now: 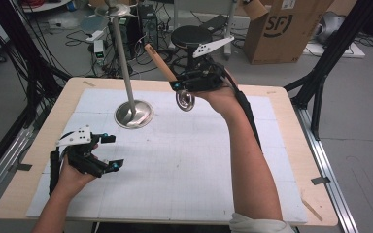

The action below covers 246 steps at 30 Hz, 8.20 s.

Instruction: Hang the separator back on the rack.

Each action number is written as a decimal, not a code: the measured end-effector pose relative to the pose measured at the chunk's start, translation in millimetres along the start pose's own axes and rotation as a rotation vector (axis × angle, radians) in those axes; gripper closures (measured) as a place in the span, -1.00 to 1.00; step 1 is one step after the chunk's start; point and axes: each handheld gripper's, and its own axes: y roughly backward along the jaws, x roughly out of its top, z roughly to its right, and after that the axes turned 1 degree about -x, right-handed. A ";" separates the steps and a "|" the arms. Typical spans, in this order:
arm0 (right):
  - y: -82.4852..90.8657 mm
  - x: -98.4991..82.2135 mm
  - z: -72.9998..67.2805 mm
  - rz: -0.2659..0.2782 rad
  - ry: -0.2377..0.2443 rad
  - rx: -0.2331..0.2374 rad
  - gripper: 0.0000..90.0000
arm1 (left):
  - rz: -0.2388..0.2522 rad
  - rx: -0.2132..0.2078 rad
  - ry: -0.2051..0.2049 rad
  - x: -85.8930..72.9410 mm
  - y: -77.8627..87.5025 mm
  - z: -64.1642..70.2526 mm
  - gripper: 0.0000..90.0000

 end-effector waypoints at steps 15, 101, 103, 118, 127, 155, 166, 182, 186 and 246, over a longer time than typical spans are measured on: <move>-1.7 34.9 15.8 0.036 0.008 -0.040 0.54 | 0.006 0.000 -0.004 0.3 -0.6 0.3 -0.96; -67.6 67.4 31.6 0.011 -0.015 0.015 0.54 | 0.022 -0.010 -0.002 0.6 1.3 -2.3 -0.96; -68.5 67.4 31.9 0.011 -0.015 0.018 0.54 | 0.024 -0.009 -0.001 0.6 1.3 -2.2 -0.96; -81.0 70.3 31.3 -0.011 -0.012 0.022 0.54 | 0.027 -0.010 -0.002 0.8 1.5 -2.6 -0.96; -86.3 72.1 30.4 -0.025 -0.006 0.013 0.53 | 0.032 -0.009 0.003 0.6 1.1 -2.9 -0.96; -70.1 73.6 16.0 -0.068 0.024 -0.054 0.13 | 0.017 -0.013 -0.005 0.6 -0.2 -1.5 -0.96; -47.6 62.8 11.2 -0.071 0.031 -0.084 0.03 | 0.008 -0.007 -0.010 0.7 -1.2 -0.6 -0.96; -8.0 28.3 -1.5 -0.037 0.017 -0.126 -0.12 | -0.004 -0.010 -0.023 2.9 -2.6 3.3 -0.96; 0.5 22.9 -5.3 -0.031 0.025 -0.134 -0.14 | -0.007 -0.012 -0.022 2.8 -3.5 3.7 -0.96; 44.2 -141.9 -35.3 0.039 -0.100 -0.191 -0.49 | -0.027 -0.016 -0.024 1.1 -7.5 4.4 -0.96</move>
